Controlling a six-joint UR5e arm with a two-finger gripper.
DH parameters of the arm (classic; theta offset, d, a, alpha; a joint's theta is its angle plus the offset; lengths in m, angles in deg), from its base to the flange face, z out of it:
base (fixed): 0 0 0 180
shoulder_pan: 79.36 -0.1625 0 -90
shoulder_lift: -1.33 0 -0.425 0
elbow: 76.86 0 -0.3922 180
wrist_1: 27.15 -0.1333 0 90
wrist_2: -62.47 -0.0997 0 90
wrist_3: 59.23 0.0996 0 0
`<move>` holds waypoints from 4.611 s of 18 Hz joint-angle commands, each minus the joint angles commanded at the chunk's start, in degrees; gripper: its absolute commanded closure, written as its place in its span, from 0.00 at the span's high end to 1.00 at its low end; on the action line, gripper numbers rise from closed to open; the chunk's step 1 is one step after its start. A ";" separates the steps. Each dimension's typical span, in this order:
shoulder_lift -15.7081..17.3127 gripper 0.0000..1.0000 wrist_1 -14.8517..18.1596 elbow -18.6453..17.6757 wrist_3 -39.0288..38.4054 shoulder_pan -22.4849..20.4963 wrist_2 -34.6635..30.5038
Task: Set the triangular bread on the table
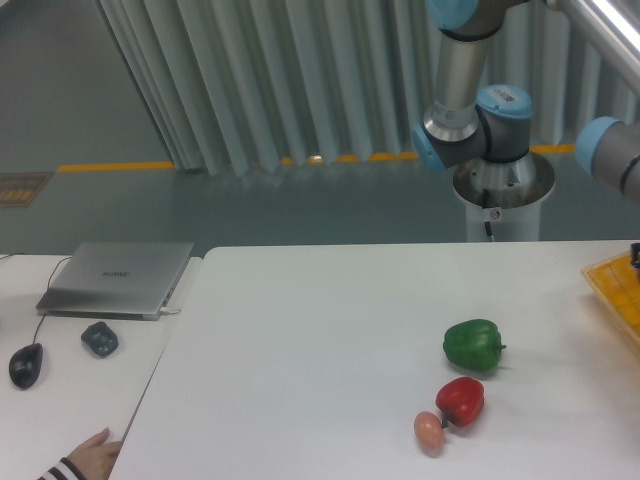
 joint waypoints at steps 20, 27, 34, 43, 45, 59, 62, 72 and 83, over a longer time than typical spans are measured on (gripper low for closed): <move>-6.95 1.00 -4.83 2.29 1.86 -4.57 -1.63; -7.21 0.97 -4.74 1.94 1.86 -4.40 -1.63; -7.04 0.94 -4.48 1.41 2.12 -4.31 -2.24; -6.51 0.94 -4.30 0.09 2.12 -4.22 -2.24; -6.60 0.94 -4.30 -0.61 2.04 -4.31 -2.33; -6.51 0.02 2.02 2.64 0.28 -4.13 -5.76; -6.42 0.02 5.87 5.26 -1.21 -3.96 -4.97; -4.32 0.02 17.49 13.01 -11.04 -3.52 9.68; -2.99 0.09 14.42 11.61 -37.06 3.07 23.77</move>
